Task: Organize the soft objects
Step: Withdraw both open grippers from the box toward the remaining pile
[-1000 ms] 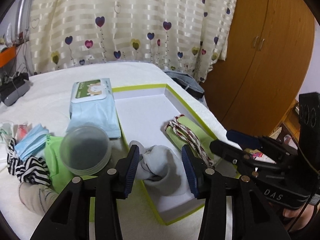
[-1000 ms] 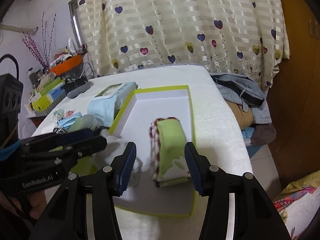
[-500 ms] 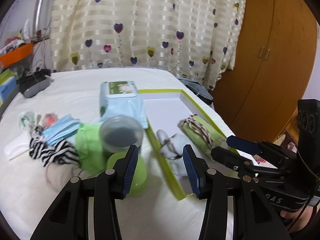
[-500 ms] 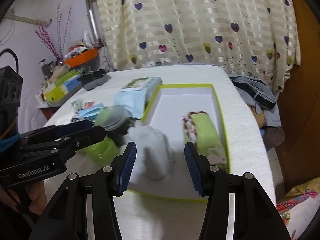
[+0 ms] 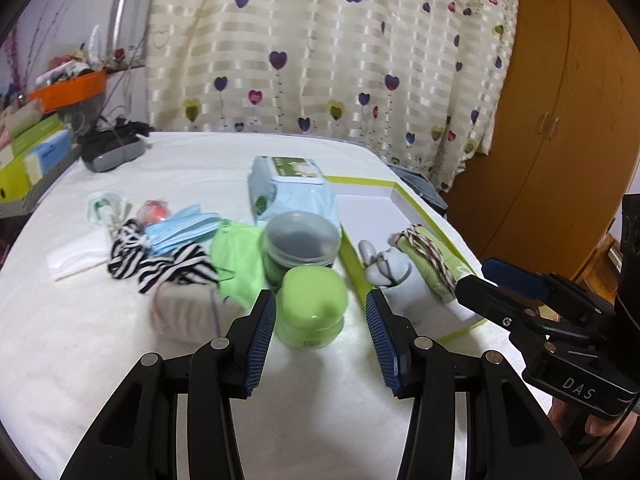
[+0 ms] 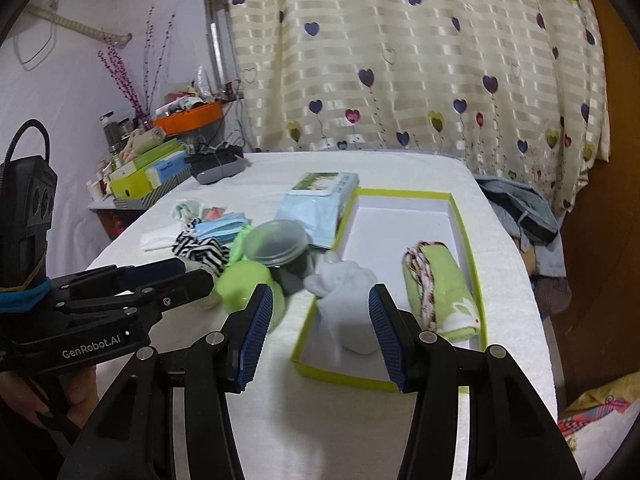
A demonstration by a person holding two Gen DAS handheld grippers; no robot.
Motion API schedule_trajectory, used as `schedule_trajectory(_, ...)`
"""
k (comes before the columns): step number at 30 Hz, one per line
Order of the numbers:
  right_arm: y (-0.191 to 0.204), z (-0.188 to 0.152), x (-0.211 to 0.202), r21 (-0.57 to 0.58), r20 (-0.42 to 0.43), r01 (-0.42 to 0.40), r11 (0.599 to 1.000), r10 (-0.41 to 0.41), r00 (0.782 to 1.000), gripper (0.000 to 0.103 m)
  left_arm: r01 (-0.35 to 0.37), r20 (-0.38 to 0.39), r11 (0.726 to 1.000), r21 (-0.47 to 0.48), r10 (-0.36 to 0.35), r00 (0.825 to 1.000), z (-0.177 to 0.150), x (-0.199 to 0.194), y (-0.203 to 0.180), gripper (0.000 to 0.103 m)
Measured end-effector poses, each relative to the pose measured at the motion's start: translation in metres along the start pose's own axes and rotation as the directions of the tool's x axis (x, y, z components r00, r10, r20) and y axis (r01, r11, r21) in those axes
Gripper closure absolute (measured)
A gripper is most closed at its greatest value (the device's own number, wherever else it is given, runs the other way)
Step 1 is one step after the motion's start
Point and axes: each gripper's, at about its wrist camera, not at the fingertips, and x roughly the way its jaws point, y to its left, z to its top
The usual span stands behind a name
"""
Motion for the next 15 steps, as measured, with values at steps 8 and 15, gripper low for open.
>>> schedule_trajectory(8,0.026,-0.004,0.006,-0.055,-0.026,-0.055,0.997,0.054,0.998,0.052,-0.045,-0.003,0.999,-0.030,0.045,0.999,-0.009,-0.013,0.020,0.057)
schedule_trajectory(15,0.039,-0.003,0.010,-0.078,-0.030,-0.080,0.994,0.078,0.997,0.047,-0.058,-0.005,0.997,-0.059,0.058,0.998,-0.014,-0.016,0.036,0.057)
